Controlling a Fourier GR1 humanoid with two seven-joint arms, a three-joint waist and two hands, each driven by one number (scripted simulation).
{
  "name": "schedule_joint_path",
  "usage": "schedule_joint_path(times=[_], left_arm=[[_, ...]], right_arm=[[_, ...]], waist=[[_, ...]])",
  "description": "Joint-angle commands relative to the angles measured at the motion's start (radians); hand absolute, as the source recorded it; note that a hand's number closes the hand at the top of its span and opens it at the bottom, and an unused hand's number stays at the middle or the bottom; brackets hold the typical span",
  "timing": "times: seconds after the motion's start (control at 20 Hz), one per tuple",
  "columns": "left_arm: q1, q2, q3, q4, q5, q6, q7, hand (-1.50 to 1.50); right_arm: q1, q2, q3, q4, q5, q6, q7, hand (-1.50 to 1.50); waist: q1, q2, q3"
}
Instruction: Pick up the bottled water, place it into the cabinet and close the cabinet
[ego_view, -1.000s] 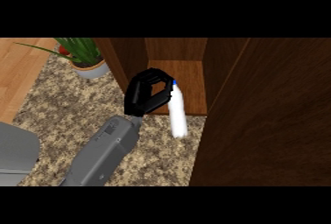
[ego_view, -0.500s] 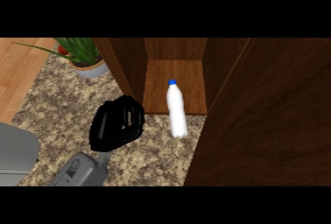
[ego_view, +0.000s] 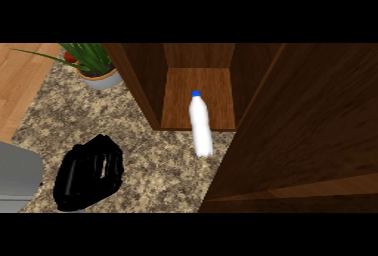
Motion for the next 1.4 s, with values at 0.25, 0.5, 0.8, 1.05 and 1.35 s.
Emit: schedule_joint_path(times=[0.25,0.5,0.8,1.05,1.35], left_arm=[[0.157,0.101,0.126,-0.14,0.084,-0.077,0.003,1.5],[0.173,0.109,0.148,-0.094,0.076,-0.121,-0.035,1.5],[0.246,0.147,0.177,-0.105,0.096,-0.204,-0.067,1.5],[0.269,0.181,0.221,-0.113,0.119,-0.243,-0.057,1.5],[0.301,0.176,0.254,-0.122,0.129,-0.275,-0.07,1.5]], right_arm=[[-0.275,0.203,0.168,0.134,0.122,-0.019,0.155,1.5],[-0.442,0.201,0.132,0.207,0.167,-0.141,0.143,1.5],[-0.519,0.2,0.004,0.334,0.114,-0.251,0.124,1.5],[-0.622,0.205,-0.16,0.522,-0.048,-0.302,0.045,1.5],[-0.759,0.209,-0.378,0.785,-0.319,-0.155,-0.05,1.5]], waist=[[0.013,0.0,-0.001],[0.02,0.002,-0.004],[0.042,0.009,-0.003],[0.043,0.016,0.0],[0.029,0.015,0.001]])
